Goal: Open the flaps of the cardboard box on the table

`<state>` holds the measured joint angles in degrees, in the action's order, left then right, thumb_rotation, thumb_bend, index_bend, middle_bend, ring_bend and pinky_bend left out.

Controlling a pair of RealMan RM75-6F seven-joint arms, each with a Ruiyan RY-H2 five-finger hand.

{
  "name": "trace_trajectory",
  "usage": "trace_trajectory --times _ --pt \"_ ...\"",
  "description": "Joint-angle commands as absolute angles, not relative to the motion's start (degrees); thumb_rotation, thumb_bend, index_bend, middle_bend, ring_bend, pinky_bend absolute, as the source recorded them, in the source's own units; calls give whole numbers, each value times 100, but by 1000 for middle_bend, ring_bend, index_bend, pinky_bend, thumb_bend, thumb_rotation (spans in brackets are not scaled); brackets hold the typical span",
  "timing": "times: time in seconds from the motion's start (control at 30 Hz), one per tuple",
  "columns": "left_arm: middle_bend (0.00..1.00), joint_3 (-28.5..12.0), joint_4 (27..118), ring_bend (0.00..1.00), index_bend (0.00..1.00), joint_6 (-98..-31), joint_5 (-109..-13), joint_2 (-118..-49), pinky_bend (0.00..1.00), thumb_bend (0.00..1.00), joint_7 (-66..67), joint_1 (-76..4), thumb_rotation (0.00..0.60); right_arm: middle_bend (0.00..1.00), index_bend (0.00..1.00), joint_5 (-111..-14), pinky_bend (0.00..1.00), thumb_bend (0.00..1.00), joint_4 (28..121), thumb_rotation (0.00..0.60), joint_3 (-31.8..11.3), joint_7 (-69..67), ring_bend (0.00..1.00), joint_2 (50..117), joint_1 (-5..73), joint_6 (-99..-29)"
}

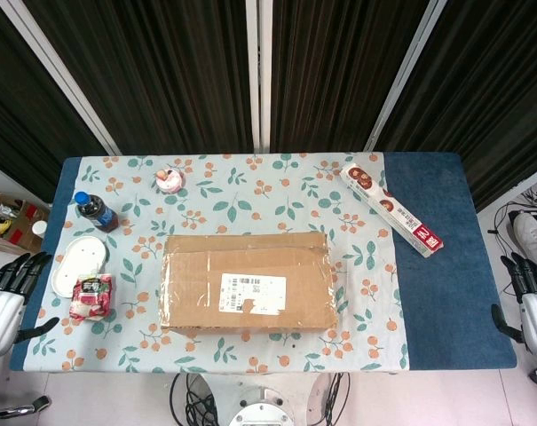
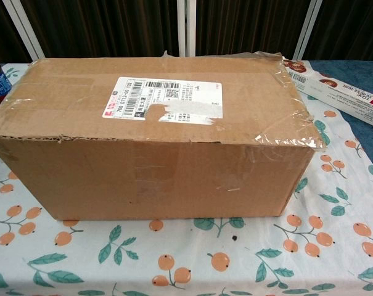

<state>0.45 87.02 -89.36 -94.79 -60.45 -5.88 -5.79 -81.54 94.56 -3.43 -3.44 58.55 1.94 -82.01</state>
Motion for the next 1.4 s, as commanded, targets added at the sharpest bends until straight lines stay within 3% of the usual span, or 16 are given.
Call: trace_trajectory --times 0.03,0.27,0.43,0.7,0.9,1.1,1.2,1.4 --pt "76 51 8689 70 53 -8934 -9473 -6061 166 0 -596 -574 600 0 0 -8178 0 338 9442 600 -328 -383 0 5876 198 -8192" --pt "76 42 8681 70 53 -8972 -9440 -6071 166 5 -638 -547 600 0 0 -8249 0 339 9381 600 -328 -467 0 5904 194 -8241" --pt "76 13 8798 70 54 -8947 -9331 -6000 166 134 -849 -539 600 0 0 -8264 0 339 9357 600 -327 -538 0 5893 162 -8297" --pt "78 -215 9415 75 53 -8970 -9024 -5735 166 183 -1384 -569 600 0 0 -8267 0 339 9344 600 -333 -651 0 5867 130 -8339" --pt "94 -507 10090 79 53 -8775 -9237 -5277 166 161 -1801 -976 600 0 0 -8310 0 339 9414 600 -360 -662 0 5819 134 -8392" --pt "110 -765 10529 79 53 -8004 -9547 -5028 166 127 -2046 -1755 599 0 0 -8285 0 339 9411 600 -333 -651 0 5827 83 -8423" --pt "136 -871 10657 79 53 -7485 -9496 -5022 166 110 -2201 -2165 569 0 0 -8250 0 339 9394 600 -326 -683 0 5825 46 -8442" --pt "201 -987 10868 79 54 -6640 -9277 -5147 166 90 -2596 -2800 425 0 0 -8269 0 339 9328 600 -300 -725 0 5815 -11 -8493"
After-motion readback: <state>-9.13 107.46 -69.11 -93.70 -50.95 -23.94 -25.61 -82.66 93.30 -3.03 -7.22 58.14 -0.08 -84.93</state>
